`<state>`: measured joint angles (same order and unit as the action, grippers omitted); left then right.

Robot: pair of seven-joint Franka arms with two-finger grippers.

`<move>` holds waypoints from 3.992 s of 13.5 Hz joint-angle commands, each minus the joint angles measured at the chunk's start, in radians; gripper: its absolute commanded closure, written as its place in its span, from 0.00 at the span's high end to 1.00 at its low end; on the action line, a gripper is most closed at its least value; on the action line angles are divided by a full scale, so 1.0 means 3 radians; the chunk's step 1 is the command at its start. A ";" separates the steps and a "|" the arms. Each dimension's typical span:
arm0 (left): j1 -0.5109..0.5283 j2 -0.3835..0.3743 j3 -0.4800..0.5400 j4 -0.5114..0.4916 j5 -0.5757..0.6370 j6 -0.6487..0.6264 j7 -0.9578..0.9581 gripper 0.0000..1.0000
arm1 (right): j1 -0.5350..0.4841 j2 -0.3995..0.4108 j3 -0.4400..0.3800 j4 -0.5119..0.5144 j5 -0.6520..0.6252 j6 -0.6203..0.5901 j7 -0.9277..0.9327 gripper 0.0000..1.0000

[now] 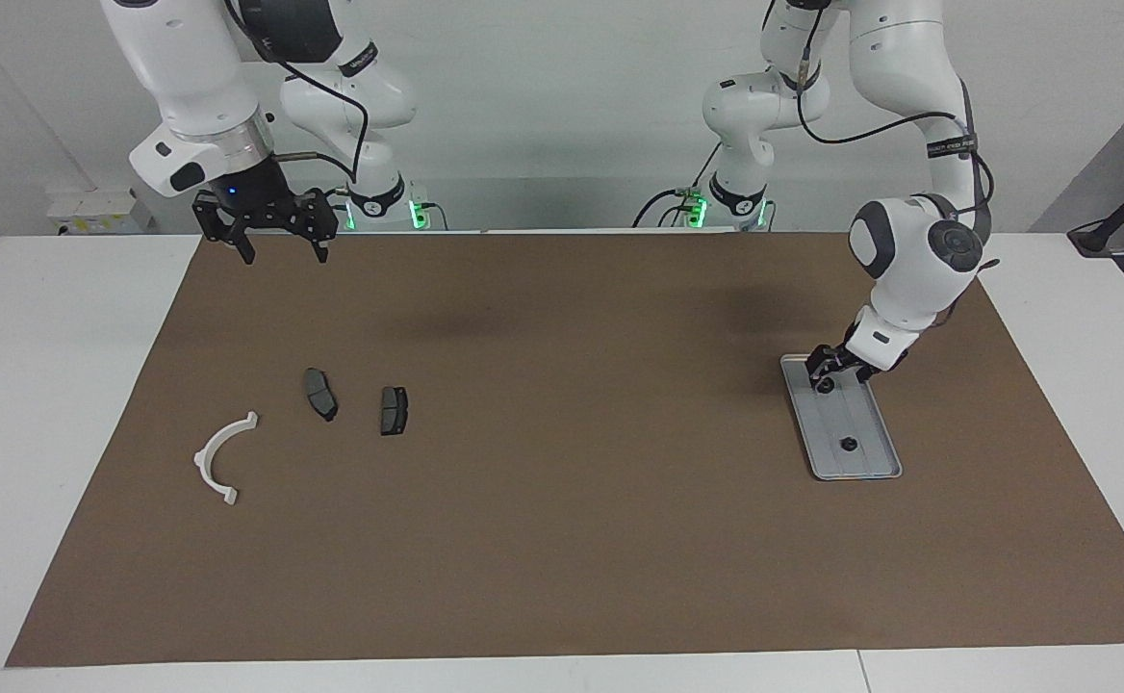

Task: Place bearing gear from tray to pile

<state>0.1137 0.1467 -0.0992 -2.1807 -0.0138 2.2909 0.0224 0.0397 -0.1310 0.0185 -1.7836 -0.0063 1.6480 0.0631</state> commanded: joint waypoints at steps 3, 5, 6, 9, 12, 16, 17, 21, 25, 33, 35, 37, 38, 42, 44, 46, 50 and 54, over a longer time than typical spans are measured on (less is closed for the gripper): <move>0.0025 -0.0095 -0.0012 -0.0171 0.0026 0.0105 0.0028 0.93 | -0.0071 -0.0034 0.0005 -0.0048 0.0093 0.0039 -0.0123 1.00; 0.0005 -0.0100 -0.0012 -0.0221 0.0026 0.0130 0.0012 0.93 | -0.0066 -0.0034 0.0000 -0.0048 0.0093 0.0065 -0.0098 1.00; -0.0006 -0.0100 -0.0007 -0.0252 0.0021 0.0171 0.0007 0.94 | -0.0071 -0.0034 0.0000 -0.0048 0.0093 0.0060 -0.0098 1.00; -0.0001 -0.0116 -0.0012 -0.0293 0.0026 0.0207 0.0012 0.94 | -0.0061 -0.0034 -0.0005 -0.0048 0.0093 0.0065 -0.0129 1.00; 0.0020 -0.0121 -0.0007 -0.0324 0.0026 0.0212 0.0027 0.94 | -0.0040 -0.0039 -0.0005 -0.0048 0.0093 0.0034 -0.0159 1.00; 0.0035 -0.0131 -0.0012 -0.0390 0.0026 0.0335 0.0033 0.88 | -0.0015 -0.0044 0.0010 -0.0042 0.0088 0.0029 -0.0154 1.00; 0.0035 -0.0131 -0.0007 -0.0426 0.0026 0.0406 0.0017 0.83 | -0.0020 -0.0044 0.0005 -0.0047 0.0088 0.0029 -0.0149 1.00; 0.0030 -0.0121 -0.0012 -0.0411 0.0021 0.0458 -0.0008 0.00 | -0.0050 -0.0044 0.0005 -0.0053 0.0093 0.0044 -0.0159 1.00; -0.0148 -0.0085 -0.0022 0.0679 0.0026 -0.0790 -0.0054 0.00 | -0.0025 -0.0039 0.0010 -0.0042 0.0088 0.0080 -0.0154 1.00; -0.1369 -0.0090 -0.0058 0.1293 0.0082 -0.1071 -0.2199 0.00 | -0.0010 0.0099 0.0010 -0.0114 0.0088 0.0375 -0.0129 1.00; -0.1697 -0.0121 -0.0058 0.1119 0.0163 -0.0893 -0.2675 0.00 | -0.0005 0.0247 0.0015 -0.0185 0.0088 0.0631 -0.0093 1.00; -0.1897 -0.0116 -0.0063 0.0960 0.0164 -0.0632 -0.3013 0.00 | 0.0031 0.0410 0.0025 -0.0231 0.0088 0.0856 -0.0006 1.00; -0.1989 -0.0065 -0.0063 0.0949 0.0169 -0.0601 -0.3157 0.00 | 0.0097 0.0492 0.0025 -0.0247 0.0083 0.0923 0.0065 1.00; -0.2270 0.0455 -0.0058 0.0975 0.0501 -0.0218 -0.3735 0.00 | 0.0123 0.0758 0.0025 -0.0257 0.0077 0.1179 0.0296 1.00; -0.2353 0.0717 -0.0053 0.0980 0.0725 0.0027 -0.3985 0.00 | 0.0128 0.0810 0.0025 -0.0257 0.0072 0.1241 0.0301 1.00; -0.2363 0.0830 -0.0058 0.0924 0.0874 0.0263 -0.4119 0.00 | 0.0139 0.0856 0.0025 -0.0257 0.0062 0.1312 0.0311 1.00; -0.2358 0.0830 -0.0048 0.0852 0.0885 0.0325 -0.4114 0.23 | 0.0139 0.0876 0.0025 -0.0283 0.0037 0.1389 0.0311 1.00; -0.2292 0.0795 -0.0028 0.1086 0.0890 -0.0056 -0.3865 1.00 | 0.0154 0.0882 0.0025 -0.0288 0.0031 0.1384 0.0311 1.00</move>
<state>-0.5813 0.3964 -0.1159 -1.8948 0.2299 2.3482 -1.1798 0.0845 0.1340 0.0241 -1.8580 -0.0061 2.0445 0.1465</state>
